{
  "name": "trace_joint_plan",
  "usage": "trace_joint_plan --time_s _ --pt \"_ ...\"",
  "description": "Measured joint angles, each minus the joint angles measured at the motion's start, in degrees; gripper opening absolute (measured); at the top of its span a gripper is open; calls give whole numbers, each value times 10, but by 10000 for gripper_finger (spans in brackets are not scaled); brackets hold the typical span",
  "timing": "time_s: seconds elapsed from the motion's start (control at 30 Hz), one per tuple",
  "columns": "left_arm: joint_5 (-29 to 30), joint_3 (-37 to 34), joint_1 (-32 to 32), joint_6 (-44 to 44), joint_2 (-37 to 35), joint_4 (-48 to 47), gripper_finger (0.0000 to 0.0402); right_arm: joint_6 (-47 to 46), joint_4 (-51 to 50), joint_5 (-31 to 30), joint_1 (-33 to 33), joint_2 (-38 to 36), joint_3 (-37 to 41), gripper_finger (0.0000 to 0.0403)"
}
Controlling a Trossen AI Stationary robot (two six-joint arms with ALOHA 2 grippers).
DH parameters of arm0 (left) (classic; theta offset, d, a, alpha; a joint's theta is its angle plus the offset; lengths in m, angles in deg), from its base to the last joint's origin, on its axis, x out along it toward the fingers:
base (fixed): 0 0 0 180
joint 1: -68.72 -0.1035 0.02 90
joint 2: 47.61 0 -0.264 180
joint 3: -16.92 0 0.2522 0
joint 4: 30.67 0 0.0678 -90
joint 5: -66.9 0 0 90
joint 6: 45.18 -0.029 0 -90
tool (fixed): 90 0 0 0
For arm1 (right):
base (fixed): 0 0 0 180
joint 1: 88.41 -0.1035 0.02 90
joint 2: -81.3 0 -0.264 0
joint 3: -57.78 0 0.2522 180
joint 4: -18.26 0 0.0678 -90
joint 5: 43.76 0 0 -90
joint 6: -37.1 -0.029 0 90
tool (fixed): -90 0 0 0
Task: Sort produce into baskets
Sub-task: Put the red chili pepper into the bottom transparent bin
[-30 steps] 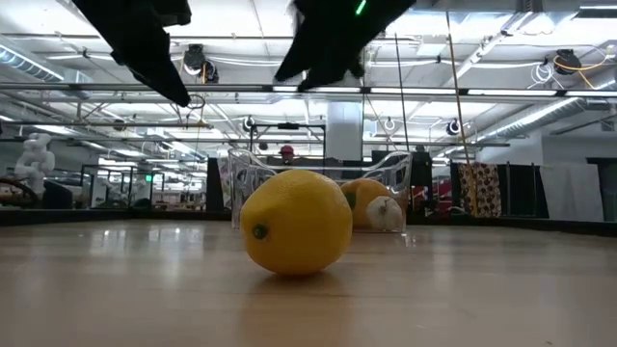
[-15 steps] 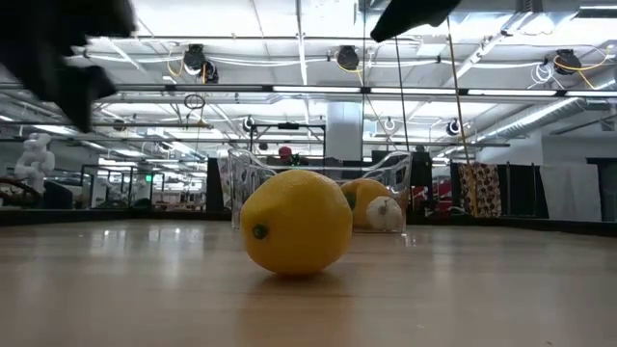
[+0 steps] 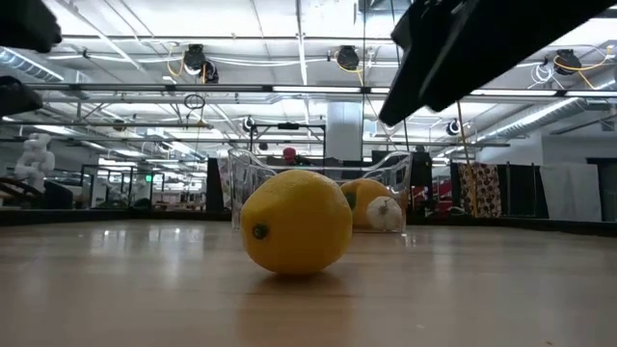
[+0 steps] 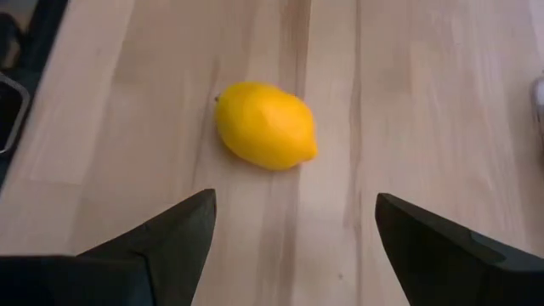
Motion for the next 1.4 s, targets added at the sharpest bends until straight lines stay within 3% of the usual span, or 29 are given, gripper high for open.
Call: trace_joint_plan --time_s 0.3,0.6,1.0,1.4 --pt "32 0 46 -1 110 7 286 2 7 -1 14 0 0 313" --pt "44 1 49 -19 153 8 283 12 15 -1 20 0 0 313" --pt "43 1 48 -30 154 21 204 15 15 0 20 -1 0 313" --pt "14 1 33 -31 154 24 156 15 15 0 20 -1 0 313"
